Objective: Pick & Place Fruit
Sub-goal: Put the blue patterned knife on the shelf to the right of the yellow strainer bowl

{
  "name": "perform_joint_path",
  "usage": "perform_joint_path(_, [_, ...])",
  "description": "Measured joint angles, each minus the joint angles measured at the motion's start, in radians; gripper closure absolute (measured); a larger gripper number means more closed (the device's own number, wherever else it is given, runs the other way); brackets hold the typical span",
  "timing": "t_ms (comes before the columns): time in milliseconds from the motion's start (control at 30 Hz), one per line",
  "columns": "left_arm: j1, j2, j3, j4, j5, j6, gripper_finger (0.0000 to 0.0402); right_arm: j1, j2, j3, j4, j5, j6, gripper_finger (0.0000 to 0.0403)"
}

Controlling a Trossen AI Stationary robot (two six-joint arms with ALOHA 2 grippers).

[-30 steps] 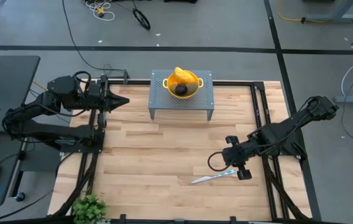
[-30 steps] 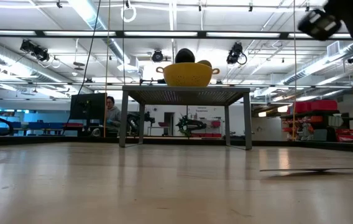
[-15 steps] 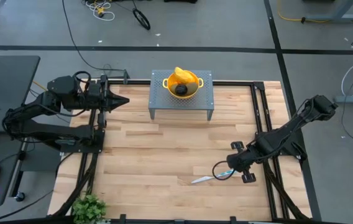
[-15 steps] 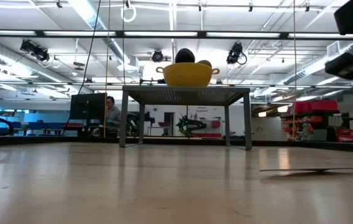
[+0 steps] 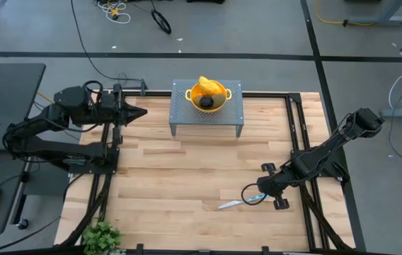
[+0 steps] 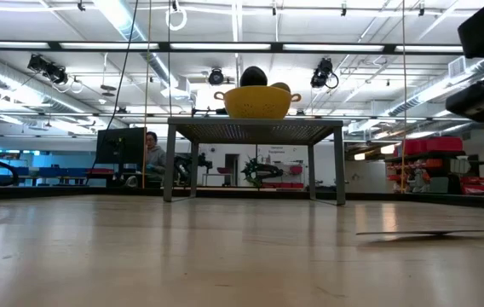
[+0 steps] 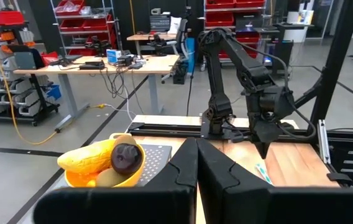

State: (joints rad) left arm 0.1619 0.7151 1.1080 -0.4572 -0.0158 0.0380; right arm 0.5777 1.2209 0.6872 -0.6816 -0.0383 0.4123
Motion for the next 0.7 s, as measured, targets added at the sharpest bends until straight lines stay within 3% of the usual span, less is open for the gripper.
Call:
perform_joint_path(167, [0.000,0.000,0.000,0.000,-0.011,0.000,0.0398,0.000,0.001,0.000,0.008,0.000,-0.010,0.0345])
perform_joint_path(533, [0.000,0.000,0.000,-0.002,-0.022,-0.004,0.0398,0.000,0.082,0.000,0.018,-0.012,0.025,0.0185])
perform_joint_path(700, [0.000,0.000,0.000,-0.002,-0.022,-0.004,0.0398,0.010,0.114,0.000,0.031,-0.021,0.017,0.0142])
